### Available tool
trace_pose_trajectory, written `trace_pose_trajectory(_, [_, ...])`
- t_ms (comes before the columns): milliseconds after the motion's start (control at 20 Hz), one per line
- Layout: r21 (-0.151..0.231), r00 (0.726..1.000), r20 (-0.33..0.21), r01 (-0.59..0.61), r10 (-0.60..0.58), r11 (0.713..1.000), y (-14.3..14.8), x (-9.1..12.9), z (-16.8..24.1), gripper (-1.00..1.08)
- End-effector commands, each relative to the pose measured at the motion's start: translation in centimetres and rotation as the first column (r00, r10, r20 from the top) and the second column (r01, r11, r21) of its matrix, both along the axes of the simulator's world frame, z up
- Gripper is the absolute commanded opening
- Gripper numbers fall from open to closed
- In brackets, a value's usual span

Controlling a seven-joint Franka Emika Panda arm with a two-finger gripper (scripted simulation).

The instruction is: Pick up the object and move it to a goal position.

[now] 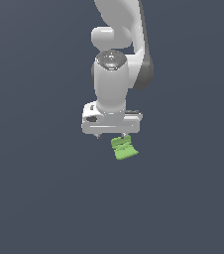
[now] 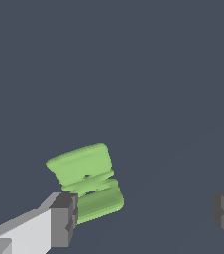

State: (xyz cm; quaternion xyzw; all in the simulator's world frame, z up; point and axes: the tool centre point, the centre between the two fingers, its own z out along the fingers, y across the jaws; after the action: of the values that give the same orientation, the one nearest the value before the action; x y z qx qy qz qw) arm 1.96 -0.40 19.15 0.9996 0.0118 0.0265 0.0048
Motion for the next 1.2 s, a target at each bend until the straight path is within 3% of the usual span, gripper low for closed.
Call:
trace_pose_trajectory(0, [0.000, 1.000, 0.000, 0.000, 0.000, 1.000, 0.0, 0.0, 0.0, 0.28])
trace_pose_trajectory(550, [-0.013, 1.000, -0.013, 0.004, -0.004, 1.000, -1.3, -0.4, -0.7, 0.28])
trace_pose_trajectory(1150, [0.014, 0.988, 0.039, 0.148, -0.148, 0.989, -2.1, -0.9, -4.0, 0.28])
